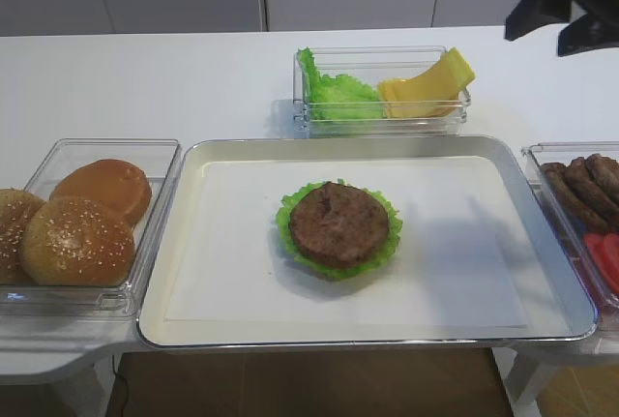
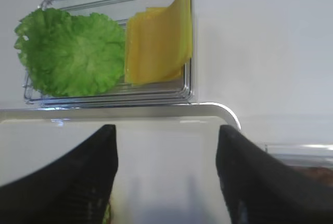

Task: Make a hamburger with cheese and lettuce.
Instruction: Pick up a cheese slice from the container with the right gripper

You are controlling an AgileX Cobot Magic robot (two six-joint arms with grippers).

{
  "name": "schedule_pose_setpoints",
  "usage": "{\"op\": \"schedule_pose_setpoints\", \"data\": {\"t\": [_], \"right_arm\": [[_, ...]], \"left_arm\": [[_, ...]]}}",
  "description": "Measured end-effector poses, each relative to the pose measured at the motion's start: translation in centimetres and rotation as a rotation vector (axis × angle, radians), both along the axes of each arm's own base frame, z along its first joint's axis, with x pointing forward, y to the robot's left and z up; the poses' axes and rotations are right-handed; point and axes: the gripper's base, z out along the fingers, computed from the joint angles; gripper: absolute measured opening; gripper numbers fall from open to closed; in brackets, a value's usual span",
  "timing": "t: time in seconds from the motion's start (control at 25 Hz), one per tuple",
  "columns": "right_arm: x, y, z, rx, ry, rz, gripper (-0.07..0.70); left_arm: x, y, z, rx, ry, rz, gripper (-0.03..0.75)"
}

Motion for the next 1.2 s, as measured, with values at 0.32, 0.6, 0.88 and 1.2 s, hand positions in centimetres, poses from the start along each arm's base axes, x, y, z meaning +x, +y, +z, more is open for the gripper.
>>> {"op": "schedule_pose_setpoints", "data": {"t": [0.32,0.6,0.88,1.2], "right_arm": [[9.2,1.3,-3.7,0.012,0.158,0.100,0.398],[10.3,0.6,-3.6,-0.012,0.140,0.062,0.387],[10.6,0.2,-5.1,-0.016,0.197,0.071,0.368],[11.2,0.5,-6.7,0.020,0.224,0.096,0.327]], "left_arm": [[0.0,0.0,0.0,0.000,0.000,0.000,0.370],[0.0,0.0,0.0,0.000,0.000,0.000,0.370],[0.0,0.0,0.0,0.000,0.000,0.000,0.370],[0.0,0.0,0.0,0.000,0.000,0.000,0.370]]}}
